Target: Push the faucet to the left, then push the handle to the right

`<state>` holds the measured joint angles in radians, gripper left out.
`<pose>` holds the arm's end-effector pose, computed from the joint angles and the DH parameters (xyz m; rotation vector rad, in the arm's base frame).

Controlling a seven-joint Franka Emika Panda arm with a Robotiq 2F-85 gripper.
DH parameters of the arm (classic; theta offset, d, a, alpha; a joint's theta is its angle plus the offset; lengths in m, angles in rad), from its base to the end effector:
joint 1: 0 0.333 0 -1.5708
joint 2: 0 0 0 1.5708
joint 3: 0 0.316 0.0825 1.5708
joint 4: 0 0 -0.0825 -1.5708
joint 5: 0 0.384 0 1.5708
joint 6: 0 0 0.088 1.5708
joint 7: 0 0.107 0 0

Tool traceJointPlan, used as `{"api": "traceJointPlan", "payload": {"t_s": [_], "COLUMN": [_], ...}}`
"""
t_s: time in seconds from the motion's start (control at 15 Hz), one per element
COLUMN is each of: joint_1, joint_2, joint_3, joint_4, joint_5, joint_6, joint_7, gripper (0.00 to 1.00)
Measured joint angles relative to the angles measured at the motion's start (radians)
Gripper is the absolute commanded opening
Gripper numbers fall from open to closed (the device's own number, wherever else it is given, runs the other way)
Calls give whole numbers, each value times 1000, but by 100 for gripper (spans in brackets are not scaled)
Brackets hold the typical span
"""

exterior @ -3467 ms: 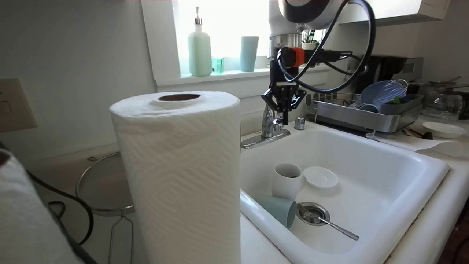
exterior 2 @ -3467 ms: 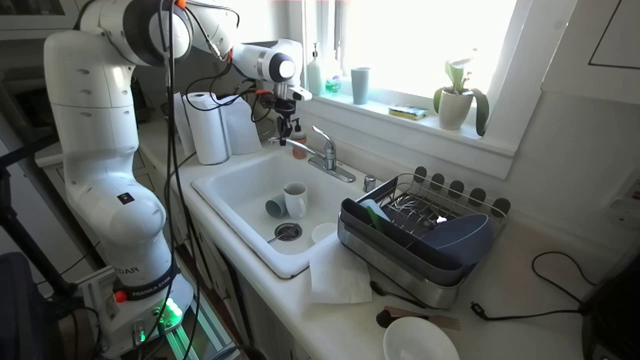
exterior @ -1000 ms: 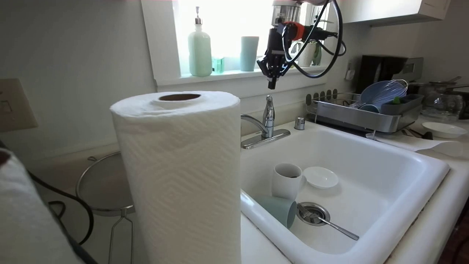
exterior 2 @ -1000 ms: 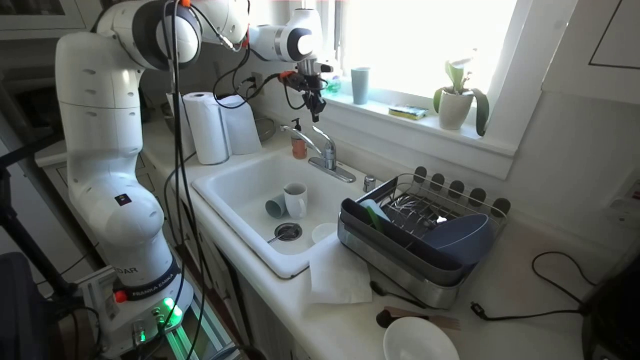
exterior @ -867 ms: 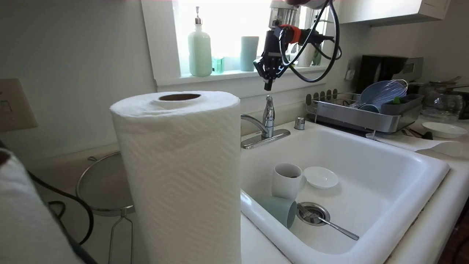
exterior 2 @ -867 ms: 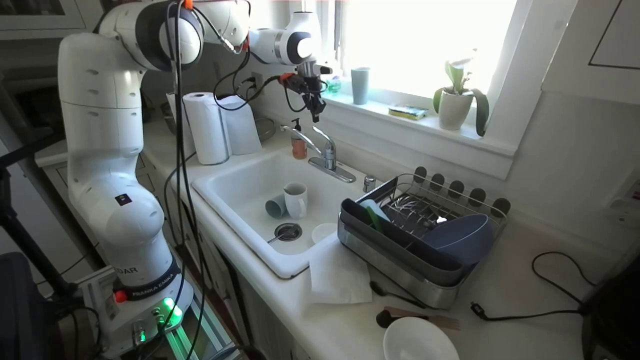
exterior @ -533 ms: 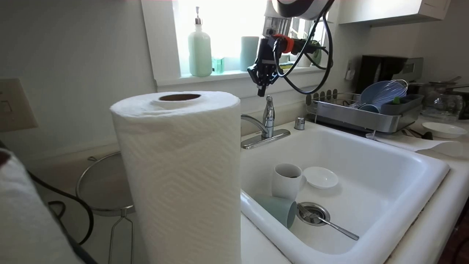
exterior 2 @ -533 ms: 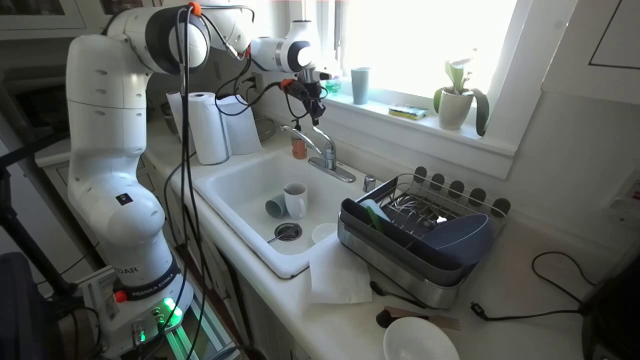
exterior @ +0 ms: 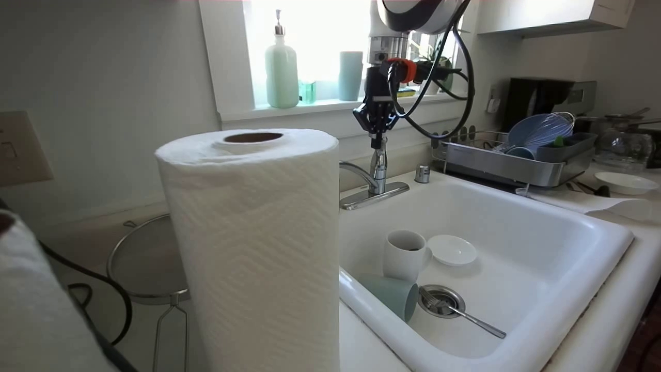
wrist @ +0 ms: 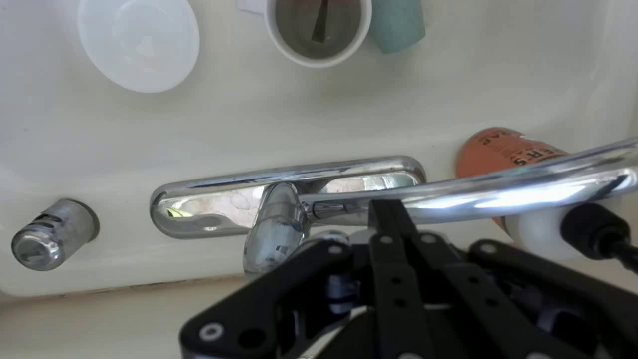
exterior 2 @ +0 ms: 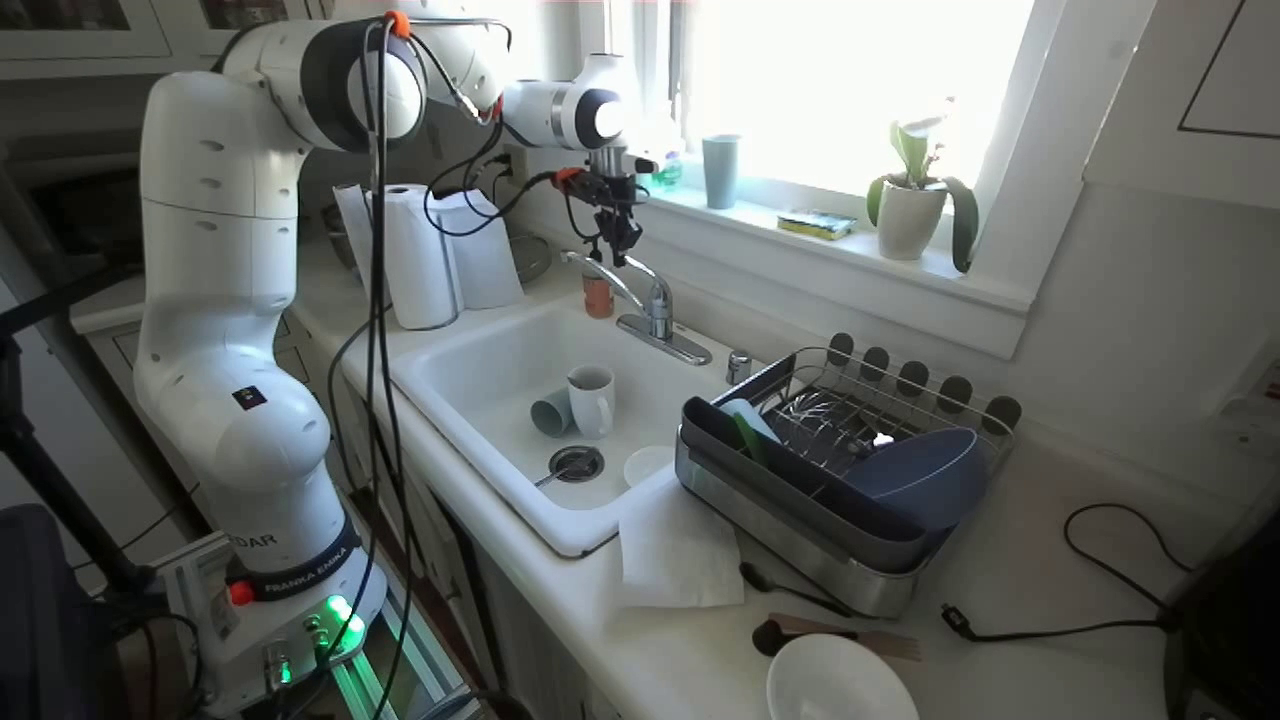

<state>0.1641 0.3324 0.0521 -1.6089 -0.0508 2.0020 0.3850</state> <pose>0.6492 0.1356 0.4415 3.1203 -0.2381 0.1054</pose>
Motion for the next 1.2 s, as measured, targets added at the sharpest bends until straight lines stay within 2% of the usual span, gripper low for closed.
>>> {"api": "traceJointPlan", "payload": {"t_s": [0.27,0.6,0.87,1.2], "joint_1": [-1,-5,6,5], "joint_2": [1,1,-1,5], "joint_3": [-6,-6,6,-7], "joint_4": [1,4,40,84], "joint_5": [-3,-1,-1,-3], "joint_6": [-80,-101,-168,-190], "joint_7": [3,-14,-17,-13], "gripper": [0,0,0,0]}}
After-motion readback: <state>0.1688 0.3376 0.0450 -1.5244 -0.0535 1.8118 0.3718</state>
